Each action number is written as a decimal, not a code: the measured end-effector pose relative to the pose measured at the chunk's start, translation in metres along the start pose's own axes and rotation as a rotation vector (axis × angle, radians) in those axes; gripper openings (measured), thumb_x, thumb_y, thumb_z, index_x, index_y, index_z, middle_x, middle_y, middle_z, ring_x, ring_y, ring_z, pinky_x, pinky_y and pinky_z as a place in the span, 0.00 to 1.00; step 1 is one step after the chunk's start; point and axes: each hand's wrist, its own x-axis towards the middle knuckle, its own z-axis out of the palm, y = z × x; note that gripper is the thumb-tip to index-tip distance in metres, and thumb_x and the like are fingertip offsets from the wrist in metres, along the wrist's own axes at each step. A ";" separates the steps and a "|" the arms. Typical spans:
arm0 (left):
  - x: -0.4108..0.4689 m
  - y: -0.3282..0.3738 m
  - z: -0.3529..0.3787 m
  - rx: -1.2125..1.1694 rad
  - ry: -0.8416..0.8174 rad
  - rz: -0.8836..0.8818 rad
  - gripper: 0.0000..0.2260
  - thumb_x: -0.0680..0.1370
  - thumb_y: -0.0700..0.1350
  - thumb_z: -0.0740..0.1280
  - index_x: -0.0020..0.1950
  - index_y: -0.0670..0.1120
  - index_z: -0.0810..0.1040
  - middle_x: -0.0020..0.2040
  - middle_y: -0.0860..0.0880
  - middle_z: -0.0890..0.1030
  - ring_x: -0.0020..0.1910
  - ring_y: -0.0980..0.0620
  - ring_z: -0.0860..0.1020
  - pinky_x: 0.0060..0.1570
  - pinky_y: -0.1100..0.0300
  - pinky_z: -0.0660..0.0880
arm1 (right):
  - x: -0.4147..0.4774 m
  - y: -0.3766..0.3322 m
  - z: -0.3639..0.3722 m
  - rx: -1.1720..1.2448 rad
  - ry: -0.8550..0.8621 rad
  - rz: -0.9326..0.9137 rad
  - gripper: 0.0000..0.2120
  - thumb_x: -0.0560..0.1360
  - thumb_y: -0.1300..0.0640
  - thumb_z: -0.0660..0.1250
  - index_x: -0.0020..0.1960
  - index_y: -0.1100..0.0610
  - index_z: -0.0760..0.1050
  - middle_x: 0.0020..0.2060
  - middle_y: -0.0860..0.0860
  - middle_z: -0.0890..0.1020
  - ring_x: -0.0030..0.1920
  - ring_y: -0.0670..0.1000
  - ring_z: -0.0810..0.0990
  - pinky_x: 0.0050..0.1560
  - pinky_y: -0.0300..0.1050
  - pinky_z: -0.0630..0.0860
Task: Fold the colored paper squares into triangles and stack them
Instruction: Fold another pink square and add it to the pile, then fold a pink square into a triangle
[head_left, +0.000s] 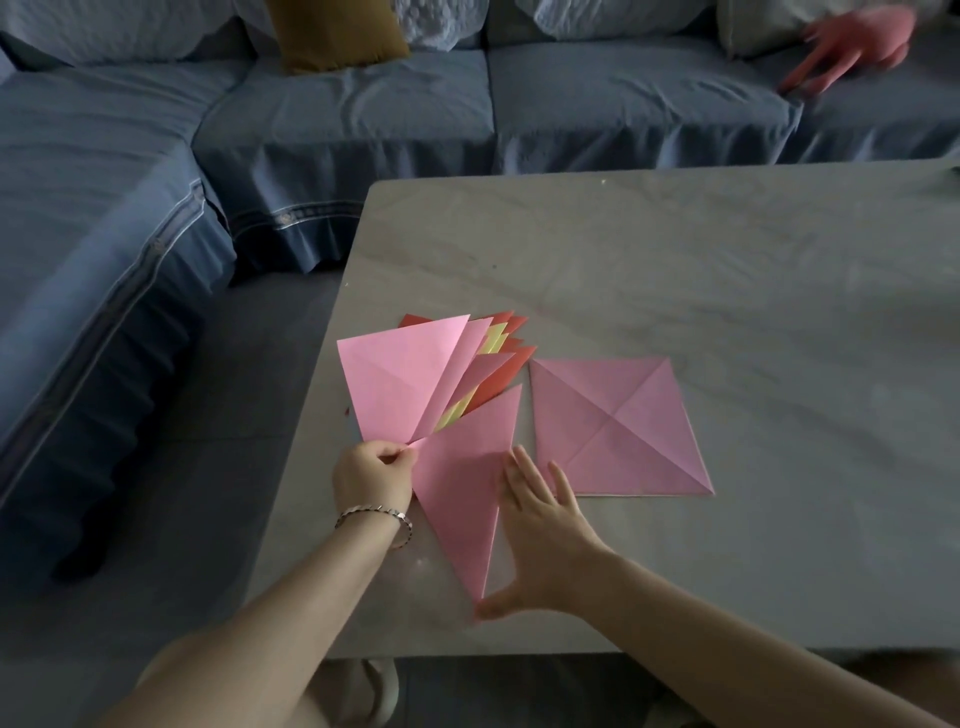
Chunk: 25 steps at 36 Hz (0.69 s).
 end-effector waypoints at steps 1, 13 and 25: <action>0.000 0.001 -0.001 -0.008 -0.001 0.004 0.04 0.71 0.39 0.69 0.40 0.40 0.83 0.37 0.42 0.83 0.37 0.42 0.80 0.43 0.52 0.78 | -0.003 0.000 0.000 0.020 0.005 -0.031 0.63 0.61 0.26 0.63 0.73 0.65 0.33 0.73 0.58 0.34 0.65 0.55 0.23 0.69 0.59 0.30; 0.052 0.072 -0.046 0.012 0.196 0.343 0.07 0.73 0.38 0.68 0.48 0.35 0.81 0.46 0.38 0.82 0.46 0.43 0.80 0.44 0.60 0.70 | -0.032 0.082 -0.004 0.435 0.448 0.080 0.20 0.72 0.51 0.69 0.63 0.53 0.73 0.69 0.49 0.67 0.72 0.48 0.60 0.72 0.42 0.55; -0.008 0.083 -0.002 0.160 -0.101 0.610 0.13 0.73 0.34 0.65 0.58 0.39 0.75 0.53 0.41 0.78 0.53 0.45 0.76 0.52 0.65 0.66 | -0.027 0.107 -0.003 0.222 0.330 0.145 0.33 0.69 0.39 0.68 0.69 0.52 0.67 0.69 0.45 0.69 0.69 0.48 0.67 0.67 0.39 0.59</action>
